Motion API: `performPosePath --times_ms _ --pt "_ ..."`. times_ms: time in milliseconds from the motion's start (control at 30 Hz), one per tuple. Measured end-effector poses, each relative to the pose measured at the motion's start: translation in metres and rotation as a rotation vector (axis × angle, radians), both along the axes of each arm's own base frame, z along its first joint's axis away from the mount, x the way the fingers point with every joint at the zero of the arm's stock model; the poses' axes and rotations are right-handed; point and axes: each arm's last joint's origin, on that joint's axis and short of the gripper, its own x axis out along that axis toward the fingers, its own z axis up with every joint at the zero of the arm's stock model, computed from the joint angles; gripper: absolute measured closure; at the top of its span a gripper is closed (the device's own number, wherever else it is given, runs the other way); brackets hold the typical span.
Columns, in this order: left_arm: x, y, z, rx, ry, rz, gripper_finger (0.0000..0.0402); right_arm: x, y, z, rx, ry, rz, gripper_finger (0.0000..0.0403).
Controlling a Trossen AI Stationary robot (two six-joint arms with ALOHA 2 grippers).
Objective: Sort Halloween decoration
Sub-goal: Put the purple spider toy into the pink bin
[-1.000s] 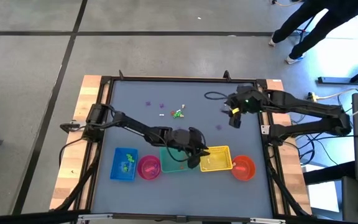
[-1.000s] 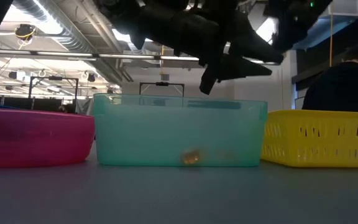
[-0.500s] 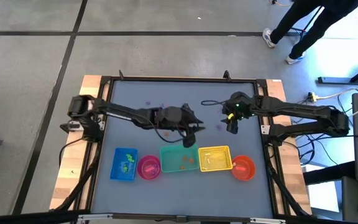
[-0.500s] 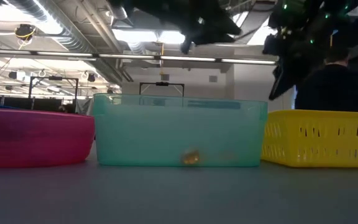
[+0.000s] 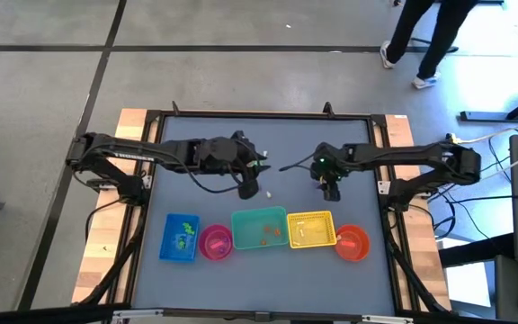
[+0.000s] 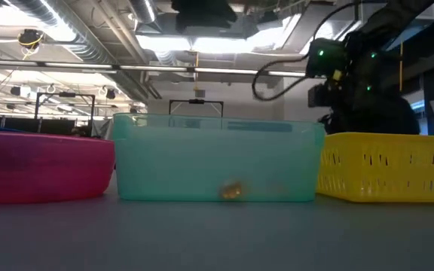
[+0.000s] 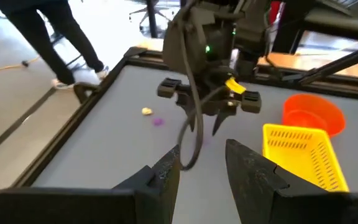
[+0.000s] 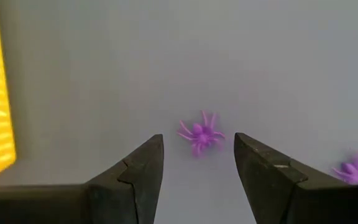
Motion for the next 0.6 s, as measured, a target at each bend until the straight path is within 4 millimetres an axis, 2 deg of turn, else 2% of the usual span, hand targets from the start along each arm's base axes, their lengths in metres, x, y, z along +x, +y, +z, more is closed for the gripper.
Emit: performPosePath --times_ms 200,600 --pt "-0.002 -0.001 -0.003 0.001 0.036 0.004 0.0288 0.006 -0.002 -0.017 -0.019 0.058 0.060 0.0210" --pt "-0.003 -0.001 -0.003 -0.003 0.043 0.006 0.0288 0.013 -0.005 -0.029 -0.047 0.078 0.106 0.0210"
